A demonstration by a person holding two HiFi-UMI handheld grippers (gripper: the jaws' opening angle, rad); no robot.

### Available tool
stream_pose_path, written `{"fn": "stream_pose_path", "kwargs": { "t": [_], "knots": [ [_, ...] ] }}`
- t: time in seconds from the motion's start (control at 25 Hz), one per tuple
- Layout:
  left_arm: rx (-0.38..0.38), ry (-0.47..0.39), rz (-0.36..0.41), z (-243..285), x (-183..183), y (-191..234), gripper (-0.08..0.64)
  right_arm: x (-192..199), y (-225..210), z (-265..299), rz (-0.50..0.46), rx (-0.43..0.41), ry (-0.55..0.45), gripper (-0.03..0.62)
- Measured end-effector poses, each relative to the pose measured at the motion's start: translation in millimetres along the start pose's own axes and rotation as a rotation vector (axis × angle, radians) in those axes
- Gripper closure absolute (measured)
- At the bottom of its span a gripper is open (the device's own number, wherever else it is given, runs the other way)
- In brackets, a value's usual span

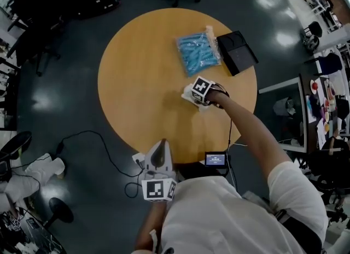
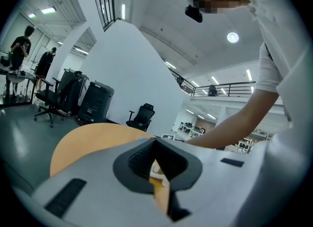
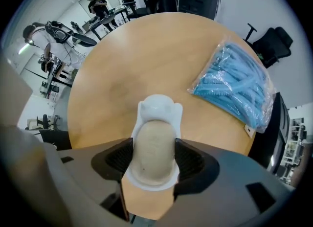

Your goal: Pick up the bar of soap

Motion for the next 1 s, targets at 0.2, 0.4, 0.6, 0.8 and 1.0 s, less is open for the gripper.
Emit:
{"fn": "stream_pose_path", "kwargs": {
  "t": [0.2,0.4,0.6,0.8,1.0],
  "knots": [
    [0.005,0.006,0.000,1.9,5.0,-7.7,0.555,2.1,0.1,0.0,-0.007,0.045,-0.016,0.325],
    [0.022,0.007,0.016,0.1,4.9,-12.1,0.555,1.9,5.9,-16.7,0.005,0.041,-0.097,0.330],
    [0.038,0.010,0.022,-2.6,9.1,-18.6,0.555,13.4,17.9,-45.4,0.061,-0.004,-0.280,0.331],
    [0.066,0.013,0.056,-3.5,6.5,-26.1,0.555,49.0,41.6,-79.8,0.166,-0.092,-0.596,0.333],
    [0.083,0.006,0.079,-5.1,-1.1,-33.3,0.555,100.5,90.0,-122.8,0.242,-0.146,-1.003,0.333]
  ]
}}
Point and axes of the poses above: the fingertips, and each gripper's own axes: z forward along the fingers, y to its left, x out of its underside, the point moved 2 cm from there along -z, backward along the fingers, and after that the axes turned 13 degrees about y, right-handed, at the moved point
